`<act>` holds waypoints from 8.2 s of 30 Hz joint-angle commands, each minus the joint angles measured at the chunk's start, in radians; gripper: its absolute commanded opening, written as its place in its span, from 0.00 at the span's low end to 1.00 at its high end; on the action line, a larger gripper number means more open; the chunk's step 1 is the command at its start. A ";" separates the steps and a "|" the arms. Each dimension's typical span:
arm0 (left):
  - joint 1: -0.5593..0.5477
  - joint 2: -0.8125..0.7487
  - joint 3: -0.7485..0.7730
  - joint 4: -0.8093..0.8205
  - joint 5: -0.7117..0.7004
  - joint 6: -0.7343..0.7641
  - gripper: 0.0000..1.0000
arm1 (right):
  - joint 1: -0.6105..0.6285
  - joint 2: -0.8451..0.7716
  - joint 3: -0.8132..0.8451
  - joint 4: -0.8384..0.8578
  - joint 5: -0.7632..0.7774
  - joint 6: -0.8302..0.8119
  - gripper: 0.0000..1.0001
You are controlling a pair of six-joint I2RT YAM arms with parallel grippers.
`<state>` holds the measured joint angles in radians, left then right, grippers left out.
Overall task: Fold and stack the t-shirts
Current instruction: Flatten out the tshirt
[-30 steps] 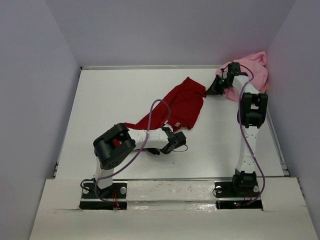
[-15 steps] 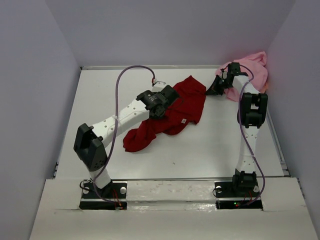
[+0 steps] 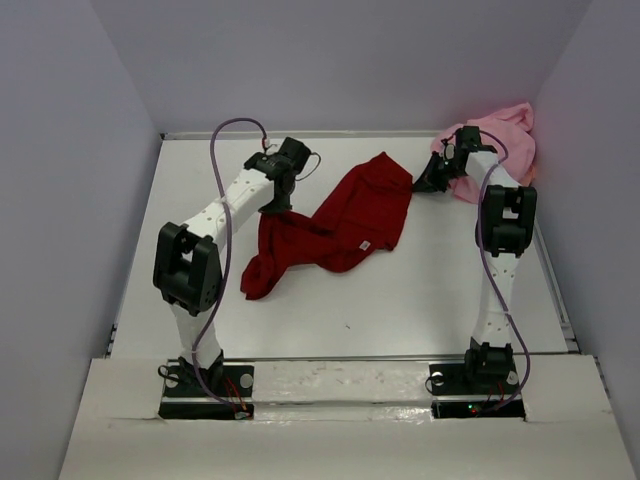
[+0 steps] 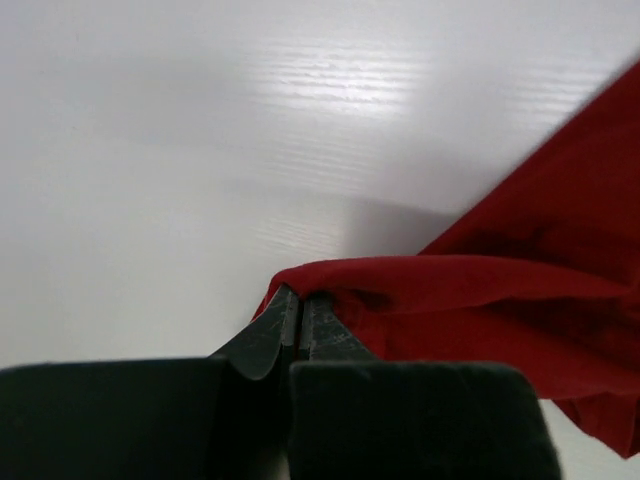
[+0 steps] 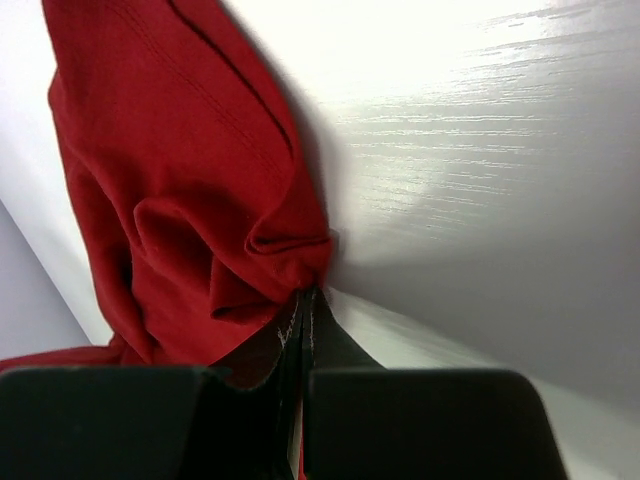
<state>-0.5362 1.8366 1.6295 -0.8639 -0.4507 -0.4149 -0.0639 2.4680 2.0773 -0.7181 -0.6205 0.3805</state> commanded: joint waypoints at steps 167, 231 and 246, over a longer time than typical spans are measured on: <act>0.490 -0.310 -0.792 0.339 0.828 -0.292 0.90 | 0.010 -0.204 0.156 0.114 -0.171 0.126 0.00; 0.525 -0.039 0.397 0.385 0.383 -0.148 0.00 | 0.303 -0.898 -0.236 0.371 -0.729 0.747 0.00; 0.527 -0.384 0.194 0.442 0.081 -0.243 0.04 | 0.303 -1.445 -0.591 -0.217 -0.425 0.504 0.00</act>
<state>-0.0174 1.4868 1.7535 -0.4084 -0.2558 -0.6312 0.2417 1.0534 1.5433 -0.5343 -1.2297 1.0645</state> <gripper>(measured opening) 0.073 0.010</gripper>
